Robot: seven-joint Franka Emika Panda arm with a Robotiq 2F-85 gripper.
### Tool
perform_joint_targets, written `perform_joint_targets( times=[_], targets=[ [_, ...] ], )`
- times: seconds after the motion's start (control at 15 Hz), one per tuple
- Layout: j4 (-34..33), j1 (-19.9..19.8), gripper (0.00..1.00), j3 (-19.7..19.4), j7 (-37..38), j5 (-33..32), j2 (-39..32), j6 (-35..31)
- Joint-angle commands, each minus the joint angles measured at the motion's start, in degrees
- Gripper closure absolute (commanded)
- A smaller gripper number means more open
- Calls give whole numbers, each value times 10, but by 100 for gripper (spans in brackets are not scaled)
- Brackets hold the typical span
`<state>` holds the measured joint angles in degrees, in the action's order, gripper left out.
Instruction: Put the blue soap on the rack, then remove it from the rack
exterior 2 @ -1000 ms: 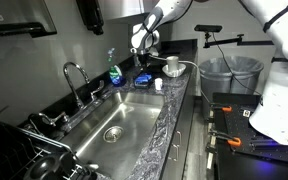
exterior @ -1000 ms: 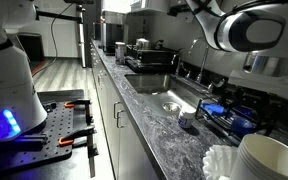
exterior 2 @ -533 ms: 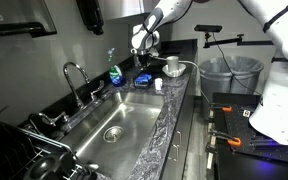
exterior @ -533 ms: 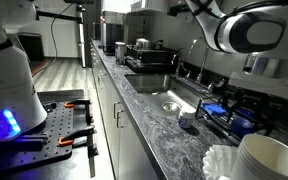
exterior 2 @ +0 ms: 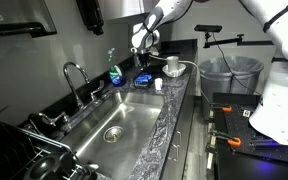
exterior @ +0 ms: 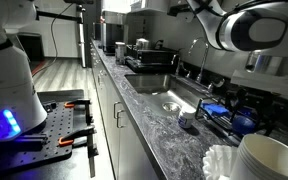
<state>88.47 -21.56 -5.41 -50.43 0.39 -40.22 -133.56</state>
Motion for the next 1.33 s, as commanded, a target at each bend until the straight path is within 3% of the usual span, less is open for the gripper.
perform_joint_targets(
  times=[0.0, 0.6, 1.27],
  targets=[
    [30, -8, 64, 8, -7, -4, 42, -3],
    [159, -1, 64, -14, 46, -1, 170, -11],
    [260, 27, 64, -34, 129, -55, 224, 9]
  ],
)
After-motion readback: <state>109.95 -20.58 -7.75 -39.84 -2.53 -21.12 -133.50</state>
